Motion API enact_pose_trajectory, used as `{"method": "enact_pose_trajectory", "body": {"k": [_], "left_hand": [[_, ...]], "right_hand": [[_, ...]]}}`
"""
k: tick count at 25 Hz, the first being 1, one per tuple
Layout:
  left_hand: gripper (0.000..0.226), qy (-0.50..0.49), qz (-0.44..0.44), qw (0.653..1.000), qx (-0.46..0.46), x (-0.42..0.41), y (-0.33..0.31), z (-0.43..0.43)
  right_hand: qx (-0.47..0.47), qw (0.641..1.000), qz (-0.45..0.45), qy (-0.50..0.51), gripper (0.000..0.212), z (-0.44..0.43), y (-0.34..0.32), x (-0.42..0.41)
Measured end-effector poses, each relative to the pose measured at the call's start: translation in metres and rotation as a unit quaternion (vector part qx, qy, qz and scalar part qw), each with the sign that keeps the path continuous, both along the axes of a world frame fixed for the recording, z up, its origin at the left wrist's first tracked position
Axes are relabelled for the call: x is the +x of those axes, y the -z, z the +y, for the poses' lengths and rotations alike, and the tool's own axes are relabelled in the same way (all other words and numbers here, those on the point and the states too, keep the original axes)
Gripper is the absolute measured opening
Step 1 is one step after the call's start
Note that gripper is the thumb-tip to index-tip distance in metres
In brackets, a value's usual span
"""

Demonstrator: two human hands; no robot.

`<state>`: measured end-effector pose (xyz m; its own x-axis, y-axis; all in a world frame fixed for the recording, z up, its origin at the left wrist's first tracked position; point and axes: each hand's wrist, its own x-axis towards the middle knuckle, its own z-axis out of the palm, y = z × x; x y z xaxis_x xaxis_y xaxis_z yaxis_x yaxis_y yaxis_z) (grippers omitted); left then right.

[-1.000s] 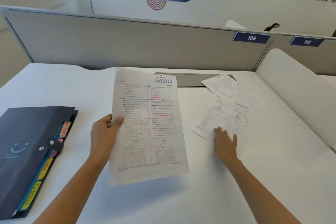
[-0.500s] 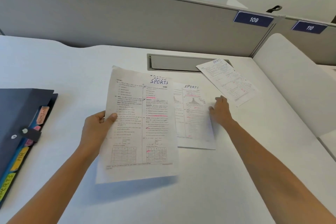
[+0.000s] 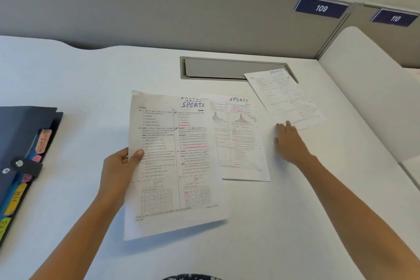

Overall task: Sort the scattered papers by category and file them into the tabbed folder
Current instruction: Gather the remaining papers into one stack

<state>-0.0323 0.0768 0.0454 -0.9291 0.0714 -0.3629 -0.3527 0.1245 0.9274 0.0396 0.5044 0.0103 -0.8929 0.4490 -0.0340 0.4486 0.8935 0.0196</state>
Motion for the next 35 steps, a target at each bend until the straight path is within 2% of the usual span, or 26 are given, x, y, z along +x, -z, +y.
{"method": "enact_pose_trajectory", "body": {"k": [4,7,10,12,15,19,22,25,28,32,35], "left_hand": [[0.011,-0.002,-0.011,1.0,-0.007,0.001,0.0,-0.001],[0.01,-0.002,-0.009,1.0,-0.01,0.004,-0.001,-0.001],[0.014,0.005,-0.005,1.0,-0.015,0.007,-0.002,-0.003],[0.017,0.007,0.004,1.0,-0.022,0.007,-0.005,-0.005],[0.011,0.001,0.015,1.0,-0.017,0.01,-0.01,-0.007],[0.01,-0.003,0.014,1.0,-0.015,0.013,-0.01,-0.011],[0.01,-0.008,0.004,1.0,-0.005,0.014,-0.01,-0.013],[0.011,-0.009,0.0,1.0,0.004,0.014,-0.01,-0.016],[0.015,-0.021,-0.008,1.0,0.004,0.013,-0.011,-0.02],[0.012,-0.035,-0.017,0.999,0.013,0.01,-0.013,-0.028],[0.009,-0.047,-0.035,0.998,0.025,0.006,-0.014,-0.033]], "right_hand": [[0.02,0.995,0.069,-0.072,0.053,-0.084,0.003,0.063],[-0.039,0.989,0.137,-0.048,0.036,-0.119,-0.005,0.089],[-0.128,0.969,0.199,0.064,0.03,-0.11,-0.016,0.089],[-0.118,0.95,0.23,0.178,0.039,-0.075,-0.013,0.083],[-0.093,0.93,0.143,0.325,0.062,-0.024,-0.005,0.074],[-0.109,0.905,0.11,0.396,0.077,-0.014,-0.006,0.064],[-0.182,0.867,0.126,0.446,0.079,-0.021,-0.012,0.061],[-0.247,0.862,0.168,0.409,0.058,-0.027,-0.014,0.064],[-0.255,0.846,0.287,0.37,0.028,-0.046,-0.021,0.068],[-0.283,0.787,0.419,0.354,0.018,-0.09,-0.04,0.06],[-0.306,0.777,0.446,0.322,0.013,-0.118,-0.053,0.047]]}}
